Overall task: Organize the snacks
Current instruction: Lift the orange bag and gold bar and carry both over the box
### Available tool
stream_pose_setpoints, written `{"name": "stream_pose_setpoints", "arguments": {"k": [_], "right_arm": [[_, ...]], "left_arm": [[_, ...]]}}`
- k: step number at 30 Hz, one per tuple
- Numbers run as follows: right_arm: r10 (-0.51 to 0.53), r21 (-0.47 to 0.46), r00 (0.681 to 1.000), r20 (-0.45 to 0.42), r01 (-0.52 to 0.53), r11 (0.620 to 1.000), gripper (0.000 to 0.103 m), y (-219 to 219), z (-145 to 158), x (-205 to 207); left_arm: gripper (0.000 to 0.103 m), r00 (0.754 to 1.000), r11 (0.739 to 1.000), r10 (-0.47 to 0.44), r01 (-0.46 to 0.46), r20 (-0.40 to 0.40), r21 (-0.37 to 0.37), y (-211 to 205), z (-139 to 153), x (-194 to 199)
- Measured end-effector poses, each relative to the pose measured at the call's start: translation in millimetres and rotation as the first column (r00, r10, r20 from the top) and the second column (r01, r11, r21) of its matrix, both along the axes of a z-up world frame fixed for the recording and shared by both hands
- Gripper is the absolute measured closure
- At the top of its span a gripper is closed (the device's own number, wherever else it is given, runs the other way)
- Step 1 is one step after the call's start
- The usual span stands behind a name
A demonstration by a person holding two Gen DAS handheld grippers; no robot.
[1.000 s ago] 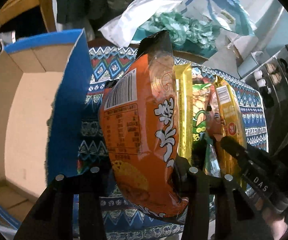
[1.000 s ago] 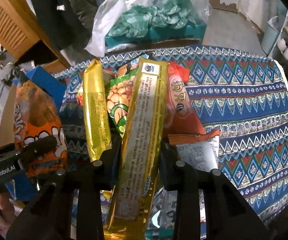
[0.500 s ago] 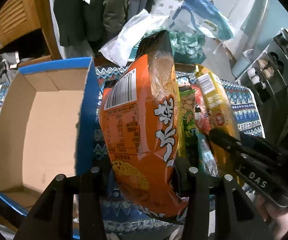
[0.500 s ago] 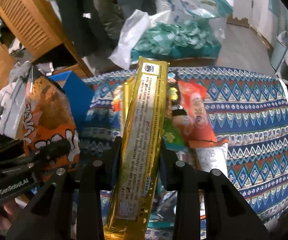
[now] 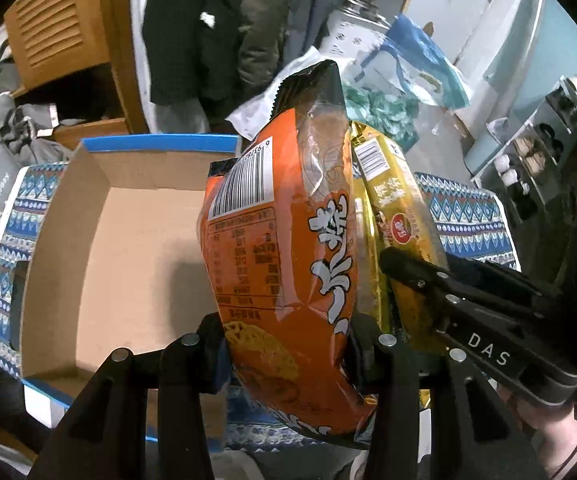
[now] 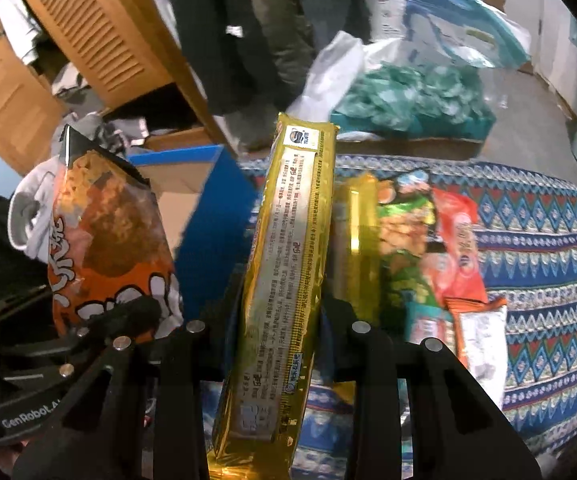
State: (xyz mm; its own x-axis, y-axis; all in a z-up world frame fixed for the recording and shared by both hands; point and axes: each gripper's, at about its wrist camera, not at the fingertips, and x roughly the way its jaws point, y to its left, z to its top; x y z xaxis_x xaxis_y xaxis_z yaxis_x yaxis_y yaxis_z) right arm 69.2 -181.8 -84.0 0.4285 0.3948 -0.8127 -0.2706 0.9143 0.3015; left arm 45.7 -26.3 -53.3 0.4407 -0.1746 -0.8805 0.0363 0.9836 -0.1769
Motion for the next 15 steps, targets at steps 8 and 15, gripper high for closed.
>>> {"name": "stream_pose_setpoints", "arguments": {"k": [8,15], "right_arm": [[0.062,0.009,0.998,0.006,-0.062,0.998,0.071,46.2,9.1,4.2],[0.118,0.002,0.993,-0.001,-0.118,0.993,0.071,93.1,9.3,8.1]], "left_arm": [[0.057,0.998,0.998,0.057,-0.057,0.028,0.012,39.3,5.9,-8.2],[0.057,0.991,0.991,0.133,-0.133,0.033,0.007,81.7,2.8,-14.3]]}}
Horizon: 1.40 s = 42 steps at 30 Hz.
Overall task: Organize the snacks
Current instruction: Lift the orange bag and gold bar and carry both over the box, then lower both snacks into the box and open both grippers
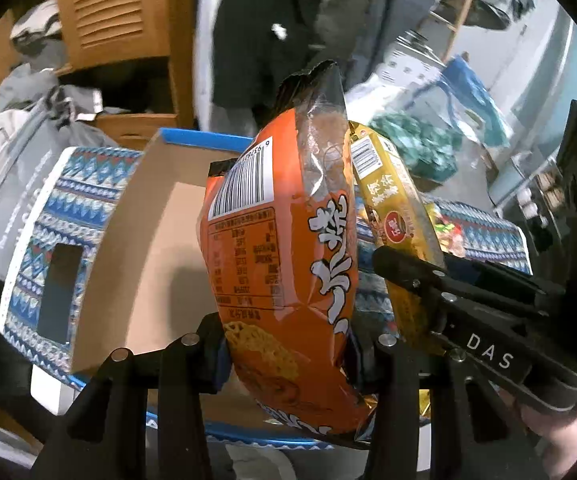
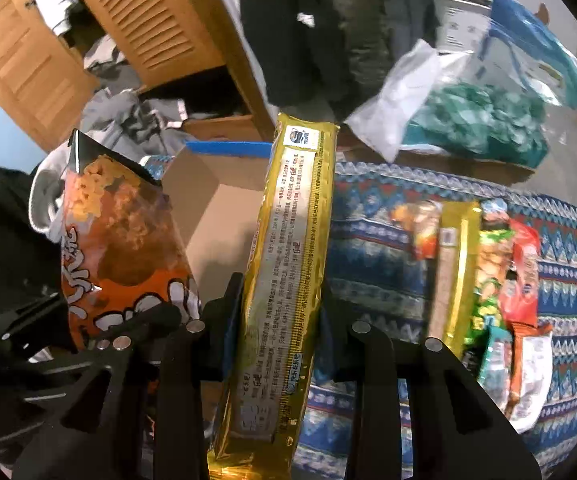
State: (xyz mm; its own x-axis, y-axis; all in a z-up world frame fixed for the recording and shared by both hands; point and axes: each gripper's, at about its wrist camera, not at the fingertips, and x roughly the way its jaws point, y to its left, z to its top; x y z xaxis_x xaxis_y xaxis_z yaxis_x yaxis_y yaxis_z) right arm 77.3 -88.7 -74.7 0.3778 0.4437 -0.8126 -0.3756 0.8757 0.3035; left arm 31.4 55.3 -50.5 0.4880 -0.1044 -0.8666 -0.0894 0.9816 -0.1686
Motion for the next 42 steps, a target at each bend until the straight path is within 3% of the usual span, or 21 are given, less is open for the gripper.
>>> {"name": "stream_pose_setpoints", "arguments": {"k": [15,25,28,30,31,36,42], "right_arm": [[0.08,-0.038,0.996,-0.044,-0.082,0.996,0.071,76.3,-23.9,10.0],[0.085,-0.045,0.993,-0.085,-0.089,0.995,0.068,93.1,-37.4,17.1],[0.09,-0.047,0.994,-0.067,-0.093,0.995,0.065,94.5,-33.1,16.7],[0.092,-0.048,0.994,-0.057,-0.095,0.994,0.047,94.2,-30.2,16.6],[0.089,-0.052,0.995,-0.047,-0.091,0.994,0.044,93.7,-28.4,16.1],[0.083,-0.061,0.996,-0.022,-0.084,0.995,0.043,88.0,-21.2,14.7],[0.066,-0.069,0.998,-0.011,-0.067,0.995,0.043,76.2,-16.5,13.2]], "left_arm": [[0.057,0.988,0.989,0.144,-0.145,-0.058,-0.007,75.1,-33.9,1.8],[0.056,0.979,0.986,0.168,-0.166,-0.117,0.03,80.9,-52.0,7.9],[0.052,0.974,0.983,0.182,-0.179,-0.131,0.036,83.5,-54.0,8.2],[0.046,0.971,0.981,0.194,-0.191,-0.137,0.034,85.3,-54.1,7.3],[0.044,0.971,0.98,0.198,-0.195,-0.136,0.033,86.1,-54.1,6.5],[0.029,0.975,0.977,0.206,-0.201,-0.085,0.065,83.3,-42.5,2.0],[0.028,0.979,0.98,0.194,-0.189,-0.067,0.066,77.3,-35.1,-0.8]]}}
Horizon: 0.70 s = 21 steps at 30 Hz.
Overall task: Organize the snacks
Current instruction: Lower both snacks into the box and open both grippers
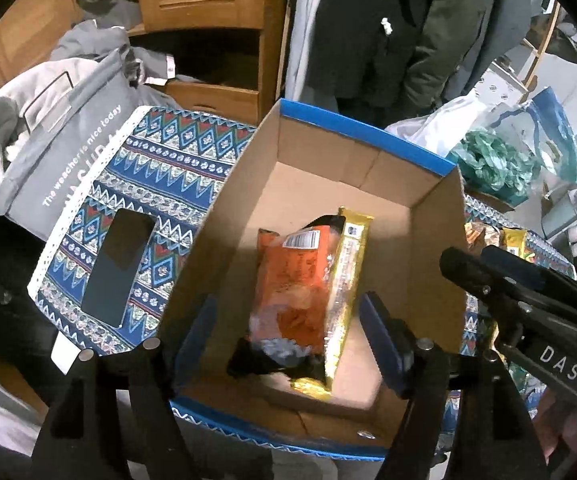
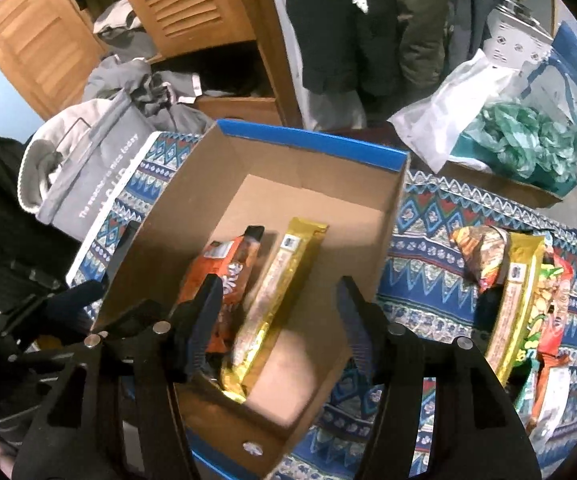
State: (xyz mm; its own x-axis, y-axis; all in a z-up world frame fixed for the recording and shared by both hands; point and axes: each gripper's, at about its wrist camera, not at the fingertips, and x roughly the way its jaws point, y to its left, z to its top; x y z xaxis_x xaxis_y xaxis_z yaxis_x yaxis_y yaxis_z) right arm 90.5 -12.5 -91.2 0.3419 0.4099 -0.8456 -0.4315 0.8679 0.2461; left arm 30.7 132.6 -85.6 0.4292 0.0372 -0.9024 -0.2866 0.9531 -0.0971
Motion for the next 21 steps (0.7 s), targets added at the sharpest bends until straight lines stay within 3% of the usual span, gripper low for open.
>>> {"name": "stream_pose_setpoints", "arguments": {"k": [21], "right_arm": [[-0.069,-0.037,0.997,0.026,0.07,0.997,0.042,-75.7,7.3,-6.9]], "left_arm": [[0.028,0.994,0.994,-0.107,0.107,0.006,-0.009,-56.5,11.3,1.6]]}}
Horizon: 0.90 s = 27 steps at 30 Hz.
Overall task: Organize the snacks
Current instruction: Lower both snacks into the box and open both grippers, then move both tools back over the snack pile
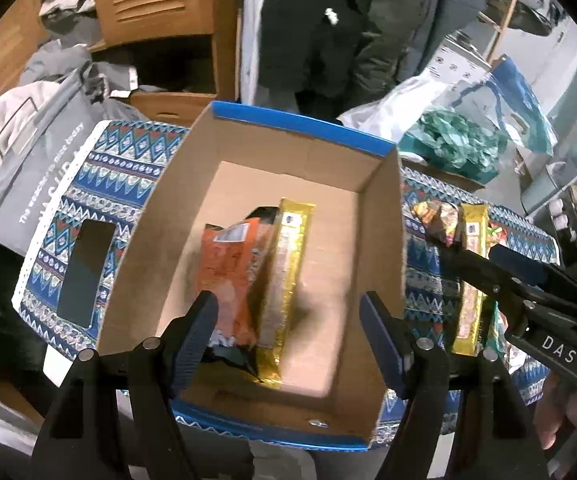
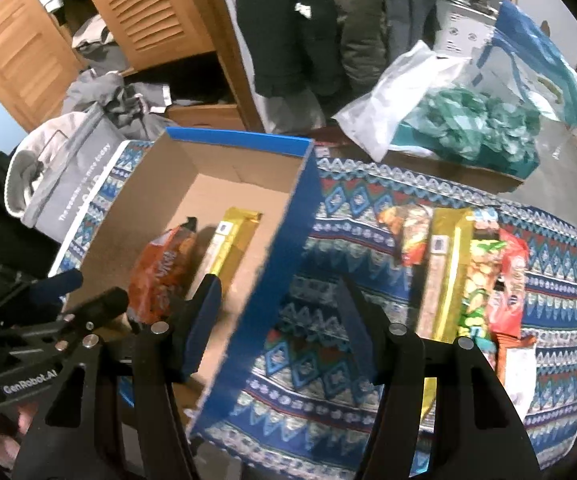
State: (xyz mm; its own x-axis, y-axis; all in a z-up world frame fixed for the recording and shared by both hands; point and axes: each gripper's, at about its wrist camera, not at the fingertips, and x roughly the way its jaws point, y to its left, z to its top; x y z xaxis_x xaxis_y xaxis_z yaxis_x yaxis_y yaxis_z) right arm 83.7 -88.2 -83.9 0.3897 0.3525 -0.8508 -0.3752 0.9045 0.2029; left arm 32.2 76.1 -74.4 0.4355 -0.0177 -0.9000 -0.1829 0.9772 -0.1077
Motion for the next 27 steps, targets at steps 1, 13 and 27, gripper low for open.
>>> {"name": "stream_pose_setpoints", "arguments": {"k": [1,13,27], "right_arm": [[-0.004,-0.005,1.0,0.002,0.004,1.0,0.042,-5.3,-0.3,-0.4],[-0.051,-0.067,0.998,0.037,0.054,0.996,0.035,-65.6,-2.7,-10.8],[-0.15,-0.085,0.988,0.041,0.153,0.985,0.03,-144.4,-8.5,-20.9]], "left_arm": [[0.028,1.0,1.0,-0.005,0.005,0.0,0.001,-2.5,0.4,0.2],[0.028,0.995,0.995,-0.098,0.098,-0.009,0.014,-54.3,3.9,3.5],[0.028,0.981,0.981,-0.188,0.19,-0.05,0.028,-115.6,-4.1,9.8]]}}
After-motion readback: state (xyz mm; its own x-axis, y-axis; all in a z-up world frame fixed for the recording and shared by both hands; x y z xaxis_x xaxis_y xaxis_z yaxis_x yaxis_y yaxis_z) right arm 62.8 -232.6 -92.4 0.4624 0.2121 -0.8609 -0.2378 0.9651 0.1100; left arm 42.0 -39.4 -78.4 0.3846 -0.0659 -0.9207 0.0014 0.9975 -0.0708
